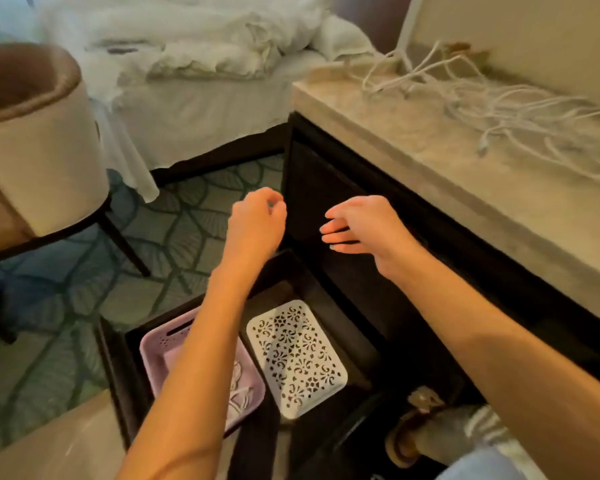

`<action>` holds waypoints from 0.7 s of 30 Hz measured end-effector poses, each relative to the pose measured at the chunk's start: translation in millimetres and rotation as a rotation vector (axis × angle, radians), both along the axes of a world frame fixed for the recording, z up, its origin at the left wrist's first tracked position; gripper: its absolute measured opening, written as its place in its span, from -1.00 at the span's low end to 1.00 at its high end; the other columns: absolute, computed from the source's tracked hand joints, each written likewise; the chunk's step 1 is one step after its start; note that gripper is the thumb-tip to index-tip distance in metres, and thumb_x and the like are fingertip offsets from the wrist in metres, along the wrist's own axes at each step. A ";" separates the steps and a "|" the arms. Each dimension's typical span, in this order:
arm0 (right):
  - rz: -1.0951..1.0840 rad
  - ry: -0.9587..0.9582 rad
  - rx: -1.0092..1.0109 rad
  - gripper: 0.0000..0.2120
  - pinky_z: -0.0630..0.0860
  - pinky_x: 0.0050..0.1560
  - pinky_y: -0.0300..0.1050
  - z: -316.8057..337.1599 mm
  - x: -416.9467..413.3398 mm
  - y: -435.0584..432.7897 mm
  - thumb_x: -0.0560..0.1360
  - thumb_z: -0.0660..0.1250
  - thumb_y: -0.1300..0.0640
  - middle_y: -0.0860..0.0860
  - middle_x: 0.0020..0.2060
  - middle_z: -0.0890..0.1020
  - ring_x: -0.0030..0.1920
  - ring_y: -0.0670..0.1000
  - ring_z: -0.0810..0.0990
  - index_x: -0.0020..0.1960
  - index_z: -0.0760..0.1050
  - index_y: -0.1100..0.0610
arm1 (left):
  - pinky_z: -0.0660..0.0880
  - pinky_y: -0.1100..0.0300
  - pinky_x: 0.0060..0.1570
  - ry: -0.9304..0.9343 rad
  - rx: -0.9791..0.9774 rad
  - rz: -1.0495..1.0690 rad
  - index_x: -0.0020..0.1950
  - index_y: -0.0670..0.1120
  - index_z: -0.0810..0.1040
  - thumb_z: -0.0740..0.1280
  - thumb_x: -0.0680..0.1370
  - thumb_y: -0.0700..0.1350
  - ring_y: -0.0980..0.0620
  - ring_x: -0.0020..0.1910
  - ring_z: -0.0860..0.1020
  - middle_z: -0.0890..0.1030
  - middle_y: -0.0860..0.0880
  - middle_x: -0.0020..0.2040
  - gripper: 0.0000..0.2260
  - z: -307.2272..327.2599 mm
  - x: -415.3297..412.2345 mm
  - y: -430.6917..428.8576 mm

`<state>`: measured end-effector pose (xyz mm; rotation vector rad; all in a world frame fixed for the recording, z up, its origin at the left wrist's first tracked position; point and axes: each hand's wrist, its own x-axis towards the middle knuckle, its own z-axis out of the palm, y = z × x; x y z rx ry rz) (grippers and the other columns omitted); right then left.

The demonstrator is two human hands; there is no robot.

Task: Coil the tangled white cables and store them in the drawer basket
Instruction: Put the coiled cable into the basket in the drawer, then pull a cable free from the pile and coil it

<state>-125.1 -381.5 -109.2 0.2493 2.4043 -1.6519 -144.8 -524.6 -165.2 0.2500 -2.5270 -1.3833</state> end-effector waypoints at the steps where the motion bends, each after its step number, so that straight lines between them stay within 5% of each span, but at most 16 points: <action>1: -0.032 0.061 -0.012 -0.86 0.58 -0.18 -0.19 16.4 9.2 12.4 0.57 0.21 0.25 0.12 -0.16 0.65 -0.15 0.02 0.65 0.02 0.54 0.20 | 0.54 -0.06 0.02 0.051 -0.002 -0.017 0.11 -0.08 0.55 0.18 0.55 -0.12 -0.14 -0.04 0.61 0.63 -0.13 -0.01 -0.79 13.5 0.9 12.4; 11: -0.291 0.343 -0.085 -0.83 0.59 -0.13 -0.13 112.1 82.5 133.5 0.56 0.15 0.28 0.13 -0.18 0.62 -0.22 0.02 0.62 0.05 0.50 0.24 | 0.53 -0.05 0.07 0.184 -0.039 -0.306 0.11 -0.11 0.54 0.20 0.57 -0.10 -0.12 -0.02 0.59 0.63 -0.13 -0.01 -0.79 104.6 18.4 134.1; 21: -0.625 0.403 -0.142 -0.87 0.51 -0.29 -0.20 135.9 169.0 282.6 0.55 0.16 0.29 0.10 -0.29 0.58 -0.34 0.00 0.56 -0.07 0.48 0.22 | 0.52 -0.04 0.03 0.322 -0.231 -0.728 0.03 -0.20 0.57 0.20 0.57 -0.16 -0.17 -0.04 0.58 0.62 -0.20 -0.03 -0.80 156.1 77.3 329.6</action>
